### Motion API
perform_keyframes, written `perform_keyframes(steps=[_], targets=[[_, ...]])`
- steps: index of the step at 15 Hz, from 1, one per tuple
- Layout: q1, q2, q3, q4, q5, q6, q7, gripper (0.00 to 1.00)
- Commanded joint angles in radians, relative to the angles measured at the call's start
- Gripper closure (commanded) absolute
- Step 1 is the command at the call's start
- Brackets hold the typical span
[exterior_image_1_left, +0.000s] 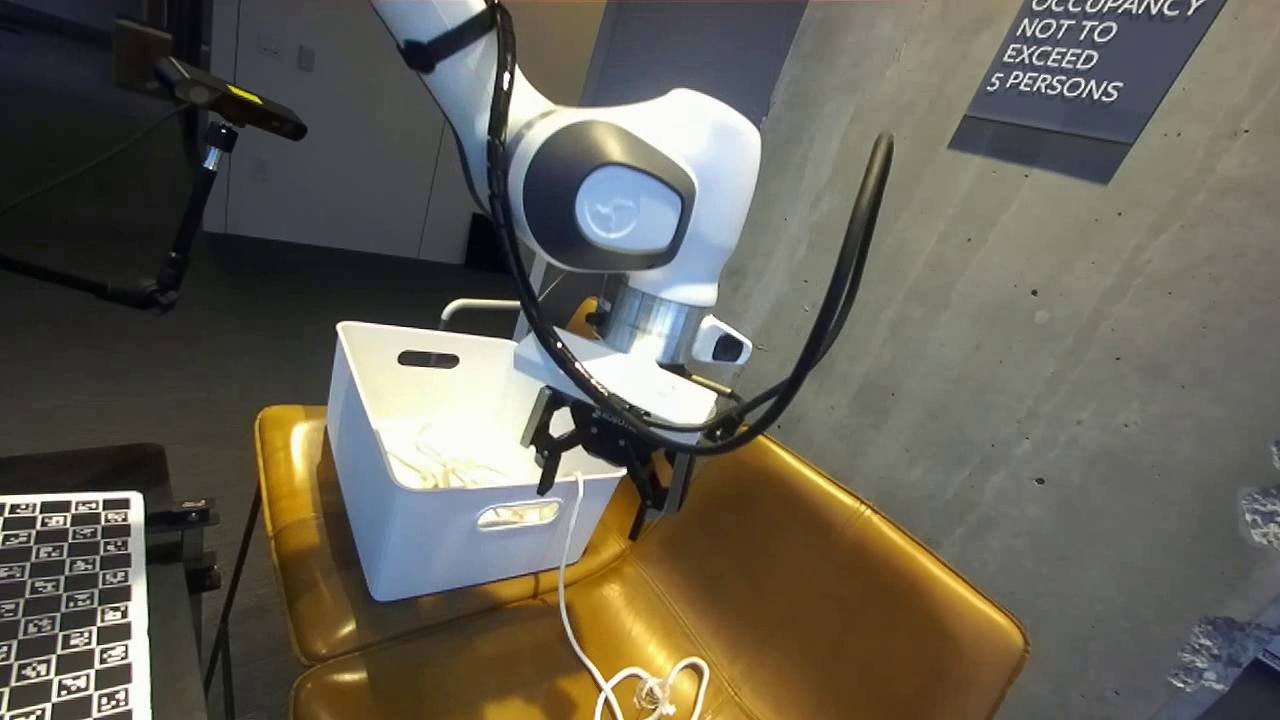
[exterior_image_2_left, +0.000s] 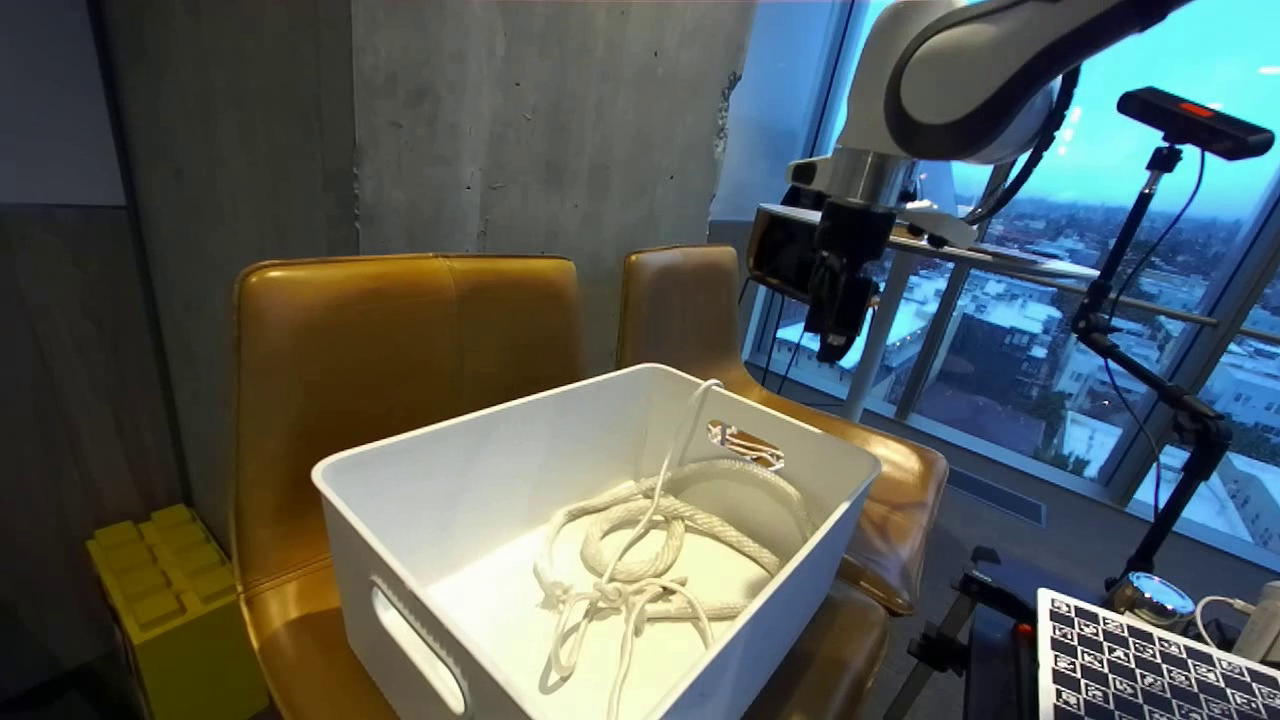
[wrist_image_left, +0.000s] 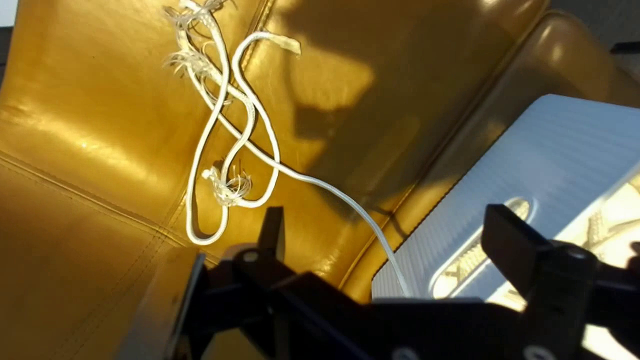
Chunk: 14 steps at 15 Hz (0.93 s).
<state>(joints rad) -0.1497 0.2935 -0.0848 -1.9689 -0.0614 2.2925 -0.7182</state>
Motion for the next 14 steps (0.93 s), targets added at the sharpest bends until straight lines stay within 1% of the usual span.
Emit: perform_keyframes(steps=[1, 5, 8, 14], targets=[[-0.02, 0.109, 0.023, 0.044, -0.036, 0.105, -0.085, 0.0], [-0.027, 0.214, 0.04, 0.059, -0.085, 0.234, -0.159, 0.0], [-0.03, 0.27, 0.056, 0.071, -0.112, 0.297, -0.194, 0.0], [-0.019, 0.365, 0.096, 0.151, -0.115, 0.305, -0.209, 0.0]])
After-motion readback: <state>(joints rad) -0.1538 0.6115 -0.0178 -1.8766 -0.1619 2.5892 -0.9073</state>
